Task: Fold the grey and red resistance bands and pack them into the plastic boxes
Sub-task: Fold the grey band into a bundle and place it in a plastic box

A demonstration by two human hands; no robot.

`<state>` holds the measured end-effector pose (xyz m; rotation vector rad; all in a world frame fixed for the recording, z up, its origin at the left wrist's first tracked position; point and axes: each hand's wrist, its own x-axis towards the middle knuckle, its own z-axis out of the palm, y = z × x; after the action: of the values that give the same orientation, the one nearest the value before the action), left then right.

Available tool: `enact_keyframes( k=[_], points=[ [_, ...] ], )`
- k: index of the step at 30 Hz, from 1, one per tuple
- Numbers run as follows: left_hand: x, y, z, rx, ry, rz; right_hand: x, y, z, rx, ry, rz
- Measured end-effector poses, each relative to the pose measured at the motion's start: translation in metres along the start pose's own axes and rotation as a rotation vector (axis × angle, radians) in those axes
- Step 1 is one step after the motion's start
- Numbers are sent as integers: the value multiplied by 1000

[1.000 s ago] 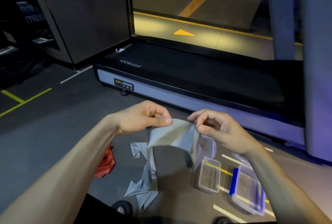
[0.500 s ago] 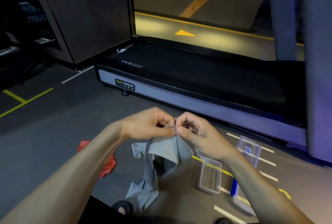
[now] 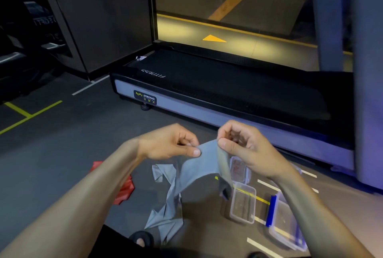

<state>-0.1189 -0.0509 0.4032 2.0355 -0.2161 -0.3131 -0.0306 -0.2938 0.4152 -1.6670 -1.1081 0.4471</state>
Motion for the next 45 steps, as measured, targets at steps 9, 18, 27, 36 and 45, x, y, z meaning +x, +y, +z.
enact_keyframes(
  k=[9,18,27,36,45],
  points=[
    [0,0,-2,-50,59,10,-4,4,-16,-30,57,6],
    [1,4,0,68,94,-18,-9,8,-20,-97,72,5],
    [1,4,-3,58,83,-17,-11,15,-23,-138,66,21],
    [3,3,-1,290,106,-38,-12,21,-19,-160,56,32],
    [4,-1,-1,-33,31,-8,-16,17,-30,-70,153,35]
  ],
)
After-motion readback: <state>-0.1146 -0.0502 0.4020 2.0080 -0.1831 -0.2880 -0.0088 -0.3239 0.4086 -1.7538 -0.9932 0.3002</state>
